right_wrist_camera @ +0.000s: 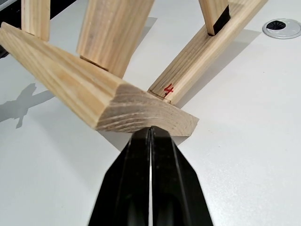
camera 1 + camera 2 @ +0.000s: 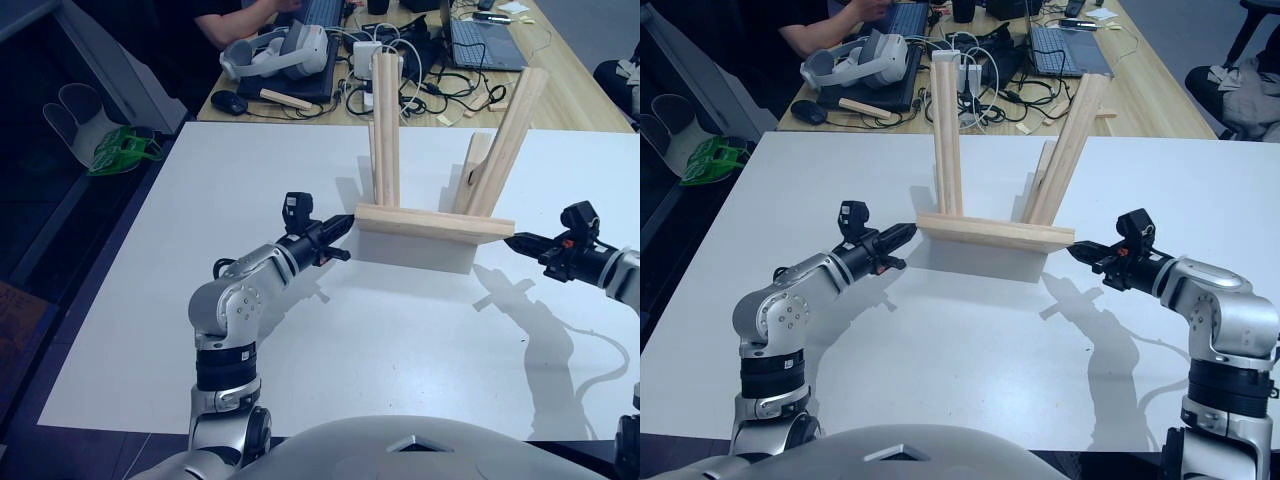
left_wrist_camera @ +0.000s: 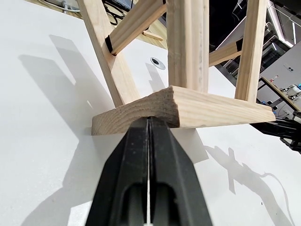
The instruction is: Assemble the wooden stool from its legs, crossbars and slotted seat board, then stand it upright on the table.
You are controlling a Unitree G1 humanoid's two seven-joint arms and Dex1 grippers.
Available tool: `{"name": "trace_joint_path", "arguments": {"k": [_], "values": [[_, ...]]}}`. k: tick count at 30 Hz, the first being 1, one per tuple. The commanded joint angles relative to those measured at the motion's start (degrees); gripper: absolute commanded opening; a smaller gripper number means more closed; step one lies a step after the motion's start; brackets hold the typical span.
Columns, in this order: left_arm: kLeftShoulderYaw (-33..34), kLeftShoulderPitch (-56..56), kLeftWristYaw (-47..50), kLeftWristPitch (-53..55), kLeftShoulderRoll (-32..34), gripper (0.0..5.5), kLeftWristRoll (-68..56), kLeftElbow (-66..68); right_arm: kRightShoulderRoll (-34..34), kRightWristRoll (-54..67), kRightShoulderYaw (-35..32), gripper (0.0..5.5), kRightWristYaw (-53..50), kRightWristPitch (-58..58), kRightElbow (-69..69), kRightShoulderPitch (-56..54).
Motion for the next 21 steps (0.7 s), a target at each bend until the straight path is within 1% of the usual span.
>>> {"name": "trace_joint_path", "arguments": {"k": [1,13,21], "values": [[-7.13,-2.38,-6.96,2.78,-4.24,0.03,-8.19,-1.83,5.17,9.41,4.51,0.00,4.06,0.95,-5.05,-3.96],[-6.08,-2.68,-6.43,2.99,-4.84,0.03,-9.24,-1.93,6.16,10.75,2.98,0.00,3.15,2.72,-5.16,-4.95],[-7.38,-2.42,-6.09,2.50,-3.34,0.03,-8.18,-1.61,6.17,9.99,2.92,0.00,3.50,2.43,-4.76,-4.55]]}}
